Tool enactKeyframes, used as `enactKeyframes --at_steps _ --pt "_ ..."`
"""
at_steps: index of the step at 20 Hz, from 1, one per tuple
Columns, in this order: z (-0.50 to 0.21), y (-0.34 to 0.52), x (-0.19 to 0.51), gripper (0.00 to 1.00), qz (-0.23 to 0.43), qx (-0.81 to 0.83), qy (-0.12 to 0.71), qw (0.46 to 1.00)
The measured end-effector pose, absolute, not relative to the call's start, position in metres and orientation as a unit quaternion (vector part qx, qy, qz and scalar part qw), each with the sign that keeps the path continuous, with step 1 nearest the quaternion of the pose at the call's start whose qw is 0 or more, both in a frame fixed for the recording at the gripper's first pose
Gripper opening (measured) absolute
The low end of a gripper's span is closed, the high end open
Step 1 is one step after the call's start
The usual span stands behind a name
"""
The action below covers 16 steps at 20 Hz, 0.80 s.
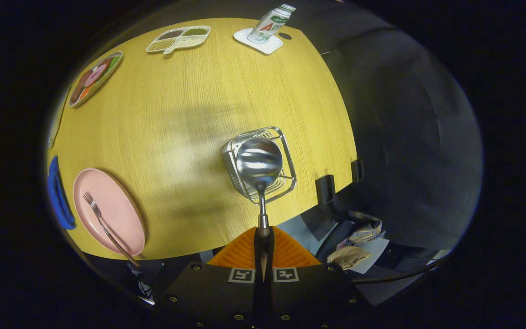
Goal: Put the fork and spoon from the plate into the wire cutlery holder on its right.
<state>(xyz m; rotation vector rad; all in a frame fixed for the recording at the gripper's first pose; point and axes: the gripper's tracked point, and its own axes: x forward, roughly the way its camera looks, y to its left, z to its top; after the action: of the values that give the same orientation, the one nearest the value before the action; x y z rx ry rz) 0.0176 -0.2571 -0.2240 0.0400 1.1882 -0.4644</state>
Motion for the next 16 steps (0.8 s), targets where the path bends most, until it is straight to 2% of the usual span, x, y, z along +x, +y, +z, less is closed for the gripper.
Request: enactKeyframes --at_steps 10,13,16 --pt "-0.242 -0.266 0.015 0.00 -0.187 0.015 0.620 0.762" --pt "-0.236 -0.265 0.020 0.08 -0.184 0.012 0.619 0.763" --pt "-0.232 -0.266 0.028 0.10 -0.181 0.009 0.608 0.773"
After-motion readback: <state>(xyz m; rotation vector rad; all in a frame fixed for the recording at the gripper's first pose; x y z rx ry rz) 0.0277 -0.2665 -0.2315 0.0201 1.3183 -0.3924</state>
